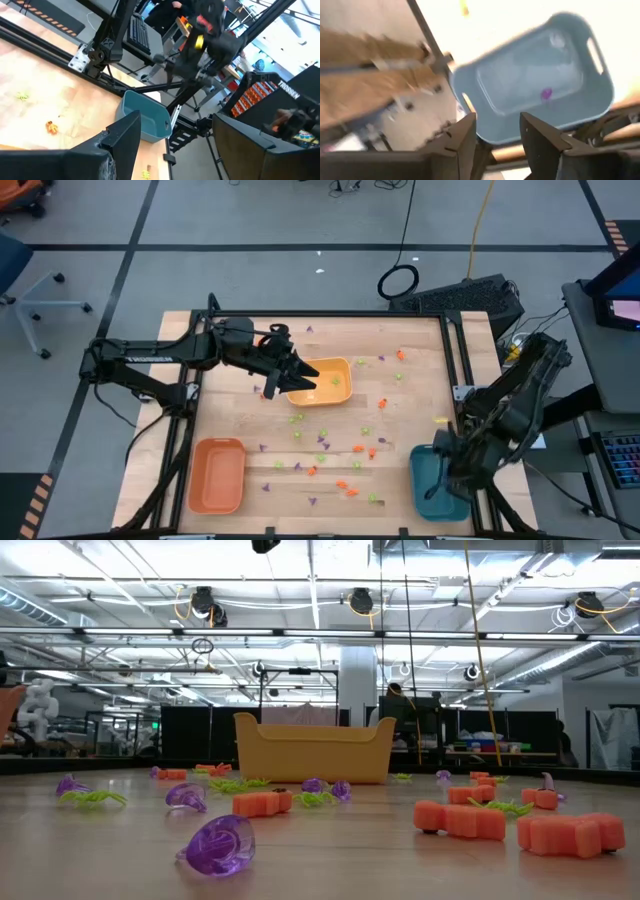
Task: Sort Halloween decoration
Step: Put the violet witch hat toy into the blue bin
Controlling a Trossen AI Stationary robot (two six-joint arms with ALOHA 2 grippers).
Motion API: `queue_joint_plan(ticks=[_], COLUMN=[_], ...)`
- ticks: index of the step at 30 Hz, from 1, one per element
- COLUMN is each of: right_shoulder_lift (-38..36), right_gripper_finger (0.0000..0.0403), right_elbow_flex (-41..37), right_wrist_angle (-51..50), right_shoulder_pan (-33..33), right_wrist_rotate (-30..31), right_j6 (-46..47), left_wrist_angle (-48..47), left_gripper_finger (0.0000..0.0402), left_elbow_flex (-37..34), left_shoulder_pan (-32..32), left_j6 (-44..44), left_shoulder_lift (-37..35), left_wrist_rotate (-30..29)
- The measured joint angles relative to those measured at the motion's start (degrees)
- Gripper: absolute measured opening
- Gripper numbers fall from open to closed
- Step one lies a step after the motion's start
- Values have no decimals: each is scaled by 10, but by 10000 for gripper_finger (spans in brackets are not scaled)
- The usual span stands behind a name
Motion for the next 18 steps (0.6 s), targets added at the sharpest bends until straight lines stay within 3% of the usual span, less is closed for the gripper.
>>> queue_joint_plan(ticks=[7,18], right_shoulder_lift=[-36,-48], right_gripper_finger=[135,134], right_elbow_flex=[64,69], right_wrist_angle=[-11,-68], right_shoulder_pan=[-73,-225], right_wrist_rotate=[87,69], right_j6=[-35,-130], left_wrist_angle=[0,0], left_gripper_finger=[246,246], left_elbow_flex=[0,0], left_shoulder_pan=[0,0], left_j6=[14,-5], left_shoulder_lift=[0,0], left_wrist_rotate=[-10,-75])
